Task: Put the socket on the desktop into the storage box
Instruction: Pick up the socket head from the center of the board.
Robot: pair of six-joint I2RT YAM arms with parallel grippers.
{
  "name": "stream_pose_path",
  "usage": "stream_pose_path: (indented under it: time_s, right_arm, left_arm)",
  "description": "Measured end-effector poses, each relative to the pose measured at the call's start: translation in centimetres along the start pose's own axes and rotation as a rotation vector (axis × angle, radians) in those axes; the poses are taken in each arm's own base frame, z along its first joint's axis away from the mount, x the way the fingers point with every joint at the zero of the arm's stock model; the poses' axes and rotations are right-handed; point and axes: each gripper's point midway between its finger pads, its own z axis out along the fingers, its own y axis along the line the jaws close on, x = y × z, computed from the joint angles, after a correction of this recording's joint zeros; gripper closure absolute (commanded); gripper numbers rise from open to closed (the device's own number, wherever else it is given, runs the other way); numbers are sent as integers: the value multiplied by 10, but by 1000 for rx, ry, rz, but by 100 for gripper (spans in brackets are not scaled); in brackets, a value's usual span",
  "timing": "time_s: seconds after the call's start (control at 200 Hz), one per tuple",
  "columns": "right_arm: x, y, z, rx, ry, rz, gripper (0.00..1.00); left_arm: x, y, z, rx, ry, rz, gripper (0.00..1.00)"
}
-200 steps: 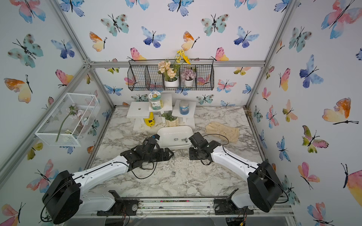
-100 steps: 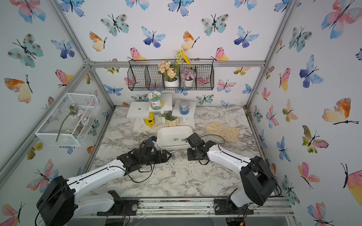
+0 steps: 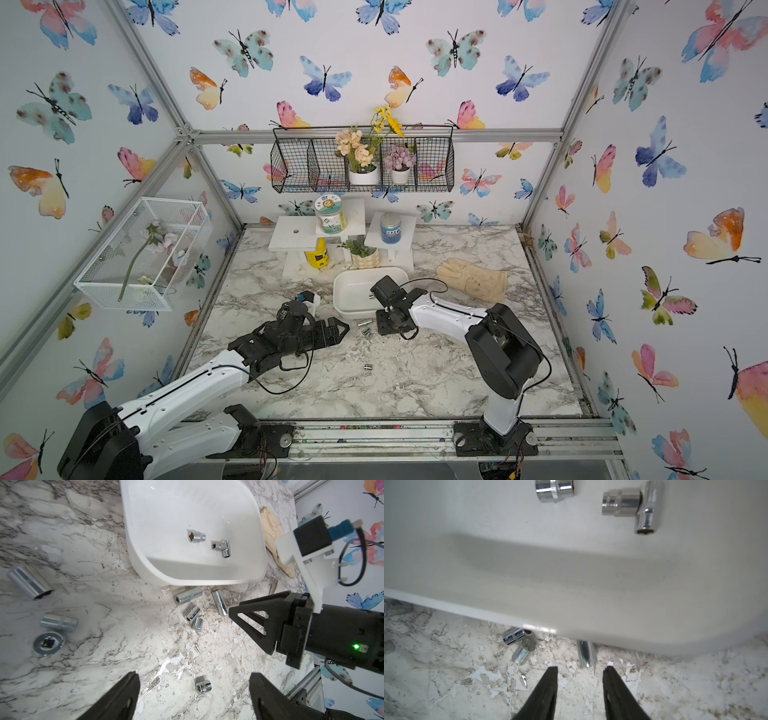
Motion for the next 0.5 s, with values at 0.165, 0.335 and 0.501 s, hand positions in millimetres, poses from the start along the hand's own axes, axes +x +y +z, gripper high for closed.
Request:
stream_pose_path:
  time_s: [0.165,0.335,0.501]
  right_arm:
    - [-5,3,8,10,10,-11,61]
    - [-7,3,14,20,18,-24,63]
    - [-4,2,22,33,35,-30,64]
  left_arm:
    - [-6,7,-3,-14,-18,-19,12]
    - [-6,9,-3,-21,-17,-23,12]
    - [-6,9,-3,-20,-17,-22,12]
